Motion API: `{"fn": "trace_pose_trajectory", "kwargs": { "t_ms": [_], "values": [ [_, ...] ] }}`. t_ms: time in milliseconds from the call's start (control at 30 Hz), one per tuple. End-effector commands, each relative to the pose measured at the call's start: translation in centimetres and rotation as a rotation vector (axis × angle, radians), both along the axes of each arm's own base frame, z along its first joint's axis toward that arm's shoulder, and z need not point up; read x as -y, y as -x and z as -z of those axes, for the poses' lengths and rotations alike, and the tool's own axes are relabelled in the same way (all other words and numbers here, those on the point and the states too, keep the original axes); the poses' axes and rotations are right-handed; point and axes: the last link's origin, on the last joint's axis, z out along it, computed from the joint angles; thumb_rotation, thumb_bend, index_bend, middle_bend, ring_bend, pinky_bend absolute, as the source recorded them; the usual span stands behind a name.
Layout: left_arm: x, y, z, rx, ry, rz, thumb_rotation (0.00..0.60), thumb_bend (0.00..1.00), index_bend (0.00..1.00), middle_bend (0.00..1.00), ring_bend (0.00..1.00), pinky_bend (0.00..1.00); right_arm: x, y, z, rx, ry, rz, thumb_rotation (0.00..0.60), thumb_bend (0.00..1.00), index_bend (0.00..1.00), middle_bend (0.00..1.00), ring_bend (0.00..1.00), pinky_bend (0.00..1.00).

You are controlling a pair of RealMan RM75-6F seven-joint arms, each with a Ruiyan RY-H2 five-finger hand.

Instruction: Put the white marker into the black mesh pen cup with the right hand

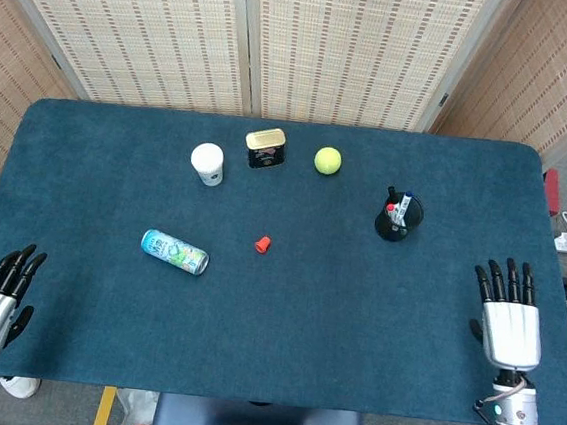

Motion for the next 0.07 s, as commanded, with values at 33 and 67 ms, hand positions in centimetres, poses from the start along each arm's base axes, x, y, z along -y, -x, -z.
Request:
{"fn": "trace_pose_trajectory", "kwargs": {
  "t_ms": [33,67],
  "values": [
    [0.00,0.02,0.07,-0.003,0.005,0.000,0.600,0.30,0.09,0.04,0.10,0.34,-1.22,0.59,-1.01,-0.016,0.031,0.071,0.600,0.00,0.18,0.13,0.00,0.00],
    [0.00,0.04,0.12,-0.005,0.007,-0.001,0.600,0.30,0.09,0.04,0.10,0.34,-1.23,0.76,-1.05,-0.014,0.034,0.078,0.600,0.00,0.18,0.13,0.00,0.00]
  ]
}}
